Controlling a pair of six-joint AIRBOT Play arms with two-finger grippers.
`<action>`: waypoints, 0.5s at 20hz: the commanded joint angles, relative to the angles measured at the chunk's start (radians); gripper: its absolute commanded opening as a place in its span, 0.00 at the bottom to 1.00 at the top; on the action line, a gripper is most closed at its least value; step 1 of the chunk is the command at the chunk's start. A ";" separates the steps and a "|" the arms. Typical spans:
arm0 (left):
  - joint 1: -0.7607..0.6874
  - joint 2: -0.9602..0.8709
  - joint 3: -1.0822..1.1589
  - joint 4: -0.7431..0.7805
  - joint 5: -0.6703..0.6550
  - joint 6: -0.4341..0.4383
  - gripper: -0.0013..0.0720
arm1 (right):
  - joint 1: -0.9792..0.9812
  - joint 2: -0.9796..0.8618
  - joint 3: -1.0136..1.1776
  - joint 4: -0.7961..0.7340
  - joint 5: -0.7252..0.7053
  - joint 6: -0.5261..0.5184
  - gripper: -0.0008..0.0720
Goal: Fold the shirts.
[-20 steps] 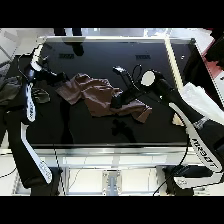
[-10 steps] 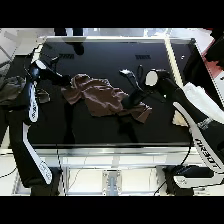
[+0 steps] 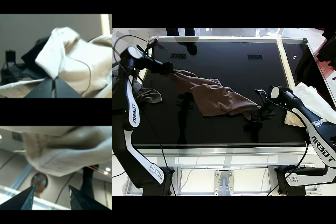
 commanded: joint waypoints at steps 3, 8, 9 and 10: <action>0.003 0.057 0.000 0.000 -0.004 -0.030 0.04 | -0.013 0.001 0.016 0.017 -0.094 0.011 0.69; 0.003 0.057 -0.002 0.000 -0.049 -0.043 0.04 | 0.067 0.000 0.018 0.080 -0.259 0.010 0.69; 0.003 0.057 -0.002 0.000 -0.051 -0.043 0.04 | 0.089 0.000 0.018 0.062 -0.285 0.017 0.68; 0.003 0.057 -0.002 0.000 -0.052 -0.043 0.04 | 0.106 -0.002 0.018 0.023 -0.299 0.045 0.68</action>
